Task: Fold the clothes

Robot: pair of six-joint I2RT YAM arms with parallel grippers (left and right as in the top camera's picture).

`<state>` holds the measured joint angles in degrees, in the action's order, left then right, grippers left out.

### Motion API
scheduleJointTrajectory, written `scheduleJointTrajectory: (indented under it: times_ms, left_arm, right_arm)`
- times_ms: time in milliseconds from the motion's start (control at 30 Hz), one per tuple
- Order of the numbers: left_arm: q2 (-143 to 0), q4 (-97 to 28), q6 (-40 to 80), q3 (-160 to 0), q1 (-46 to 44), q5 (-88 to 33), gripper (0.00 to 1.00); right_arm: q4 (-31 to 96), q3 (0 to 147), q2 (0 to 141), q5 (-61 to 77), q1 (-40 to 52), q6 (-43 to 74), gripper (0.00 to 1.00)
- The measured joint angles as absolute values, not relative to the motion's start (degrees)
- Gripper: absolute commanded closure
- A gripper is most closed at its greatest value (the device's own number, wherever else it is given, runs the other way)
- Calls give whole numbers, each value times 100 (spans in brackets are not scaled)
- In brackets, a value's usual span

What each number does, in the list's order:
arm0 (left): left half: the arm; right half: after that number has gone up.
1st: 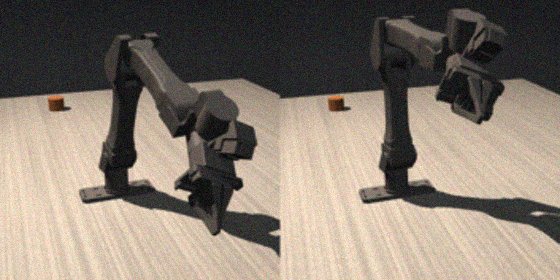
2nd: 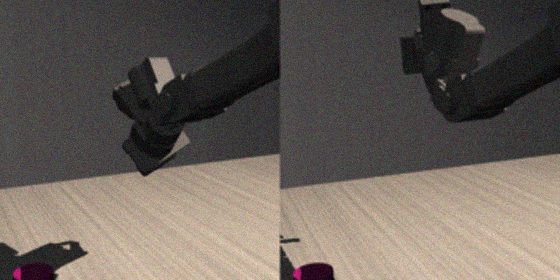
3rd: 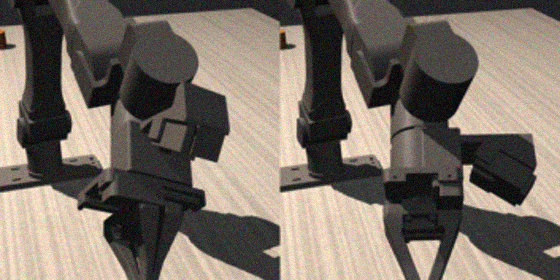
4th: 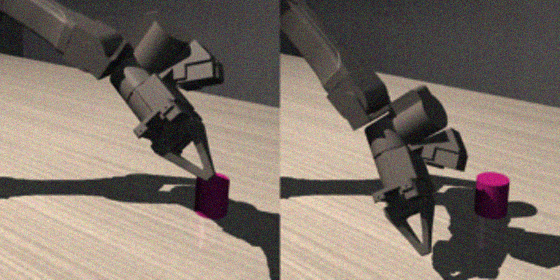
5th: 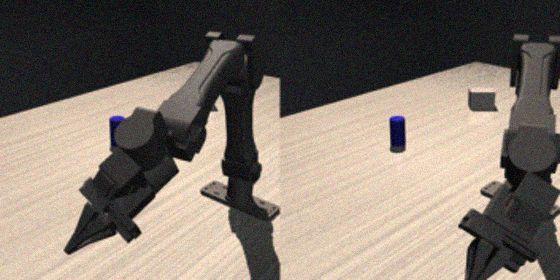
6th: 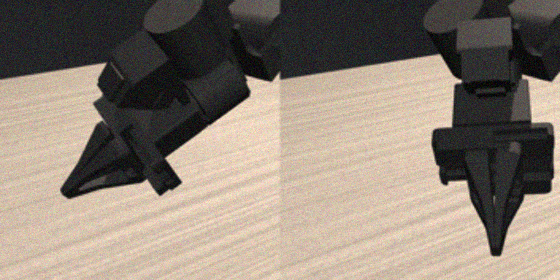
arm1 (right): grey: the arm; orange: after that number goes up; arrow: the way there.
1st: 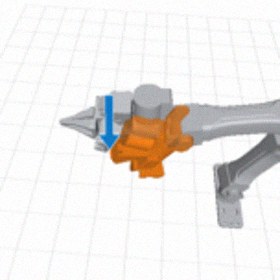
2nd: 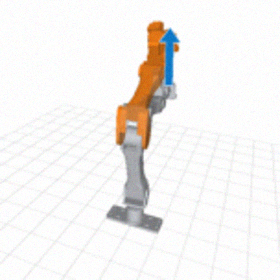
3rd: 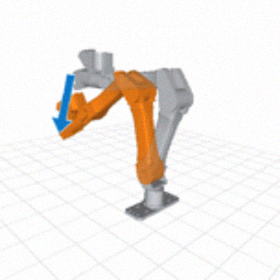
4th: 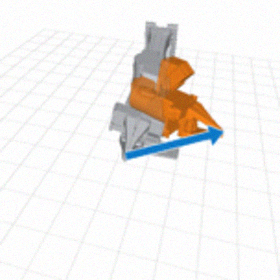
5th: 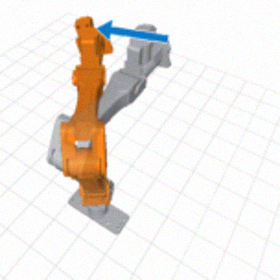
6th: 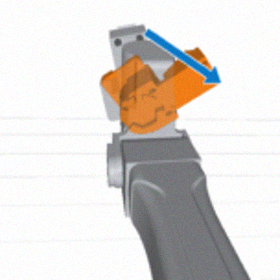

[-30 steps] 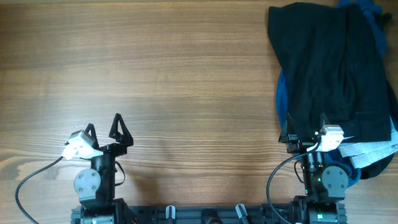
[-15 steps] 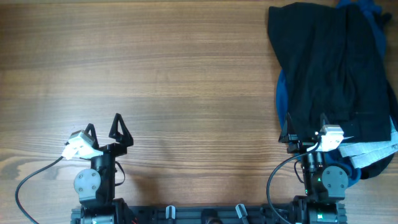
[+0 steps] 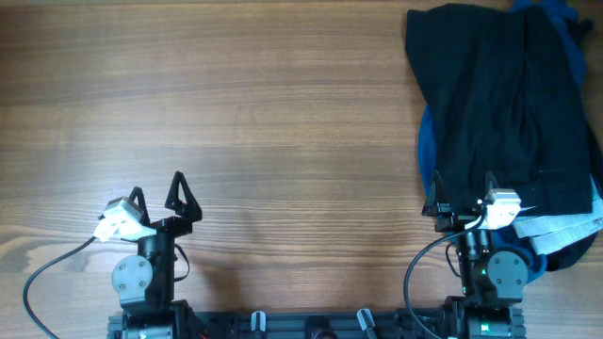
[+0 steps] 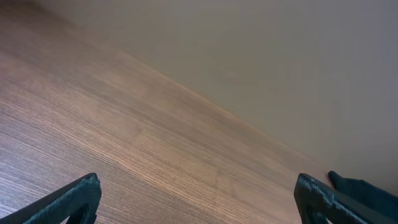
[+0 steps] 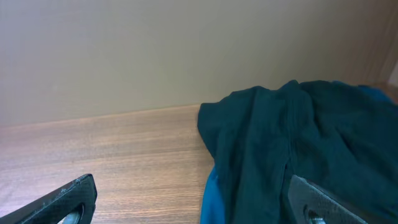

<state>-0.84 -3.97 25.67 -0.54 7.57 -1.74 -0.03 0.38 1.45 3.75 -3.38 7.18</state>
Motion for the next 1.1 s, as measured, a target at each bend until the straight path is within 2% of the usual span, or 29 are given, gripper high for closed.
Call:
scheduleJointTrajectory:
  times_ms: [867,967,1100]
  left_arm:
    - [-86,-290,2567,-102,757,-178,0]
    - [-357,-379,2552,-427,757,-178,0]
    - [-1494,-449,2329,-1354,757,-294,0]
  right_arm:
    - [-220,82,148,353,-338,718,0]
    - [-215,285,165,353,-338,718,0]
    - [-89,991,587,355,-338,718,0]
